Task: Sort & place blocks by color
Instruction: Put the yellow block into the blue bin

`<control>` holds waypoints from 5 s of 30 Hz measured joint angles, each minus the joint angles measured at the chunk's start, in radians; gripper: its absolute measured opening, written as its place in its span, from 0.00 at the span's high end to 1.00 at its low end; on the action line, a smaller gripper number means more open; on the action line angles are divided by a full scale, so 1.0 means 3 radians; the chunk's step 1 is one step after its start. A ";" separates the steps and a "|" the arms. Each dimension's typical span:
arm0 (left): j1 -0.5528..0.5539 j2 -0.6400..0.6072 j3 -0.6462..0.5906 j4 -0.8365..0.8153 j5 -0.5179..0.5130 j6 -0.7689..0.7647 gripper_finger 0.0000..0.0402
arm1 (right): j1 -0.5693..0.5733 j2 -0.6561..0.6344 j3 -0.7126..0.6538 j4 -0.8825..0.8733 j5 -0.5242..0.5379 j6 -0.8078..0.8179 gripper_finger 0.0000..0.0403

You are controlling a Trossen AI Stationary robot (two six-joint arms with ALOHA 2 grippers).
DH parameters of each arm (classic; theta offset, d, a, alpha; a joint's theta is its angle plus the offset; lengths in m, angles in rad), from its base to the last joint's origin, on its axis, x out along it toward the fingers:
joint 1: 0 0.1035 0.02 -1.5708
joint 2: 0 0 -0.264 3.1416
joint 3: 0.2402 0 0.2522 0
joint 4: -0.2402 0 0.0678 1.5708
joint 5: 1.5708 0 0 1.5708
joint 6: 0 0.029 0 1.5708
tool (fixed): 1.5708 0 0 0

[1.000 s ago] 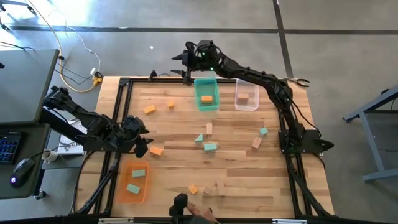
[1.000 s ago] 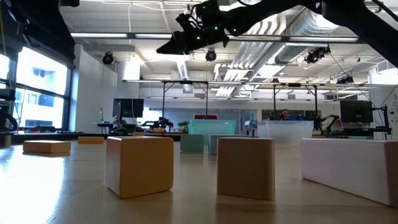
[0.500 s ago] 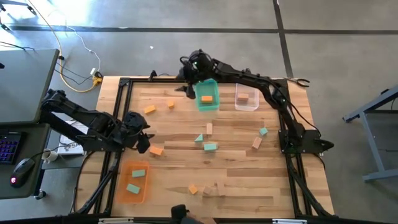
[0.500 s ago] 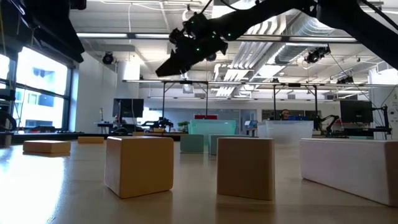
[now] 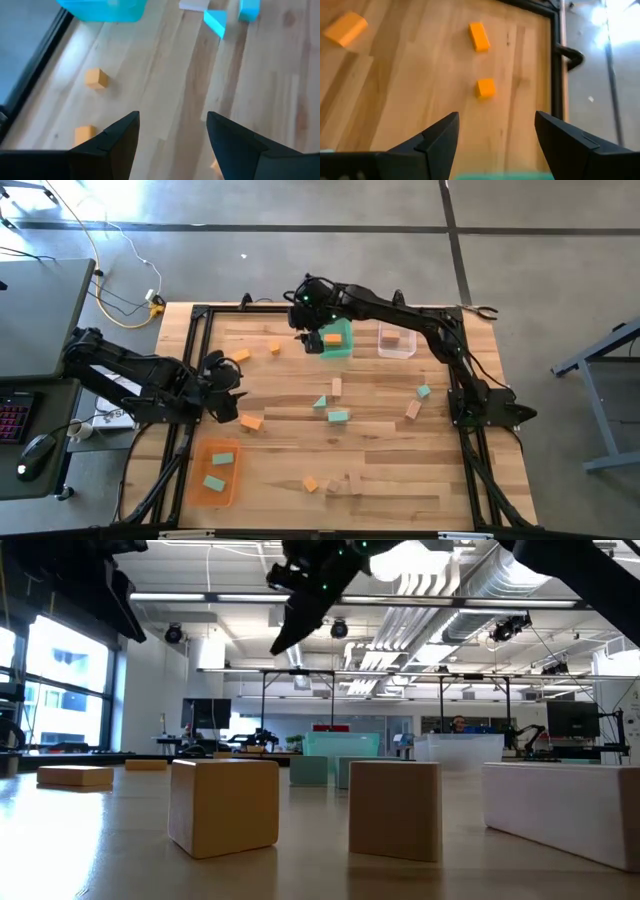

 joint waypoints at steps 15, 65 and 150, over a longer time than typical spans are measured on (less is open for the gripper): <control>0.0450 0.0138 0.0000 0.0002 0.0861 0.0651 0.45 | -0.0103 -0.0317 0.0469 -0.0318 0.0779 -0.0016 0.38; 0.0592 0.2036 0.0000 0.0467 0.1930 0.0877 0.38 | -0.0437 -0.0617 0.0466 -0.0270 0.0647 -0.0024 0.38; 0.1538 0.1732 0.0665 0.3221 0.4639 0.1805 0.75 | 0.1277 -0.0923 0.0267 -0.1088 -0.1299 -0.0408 0.38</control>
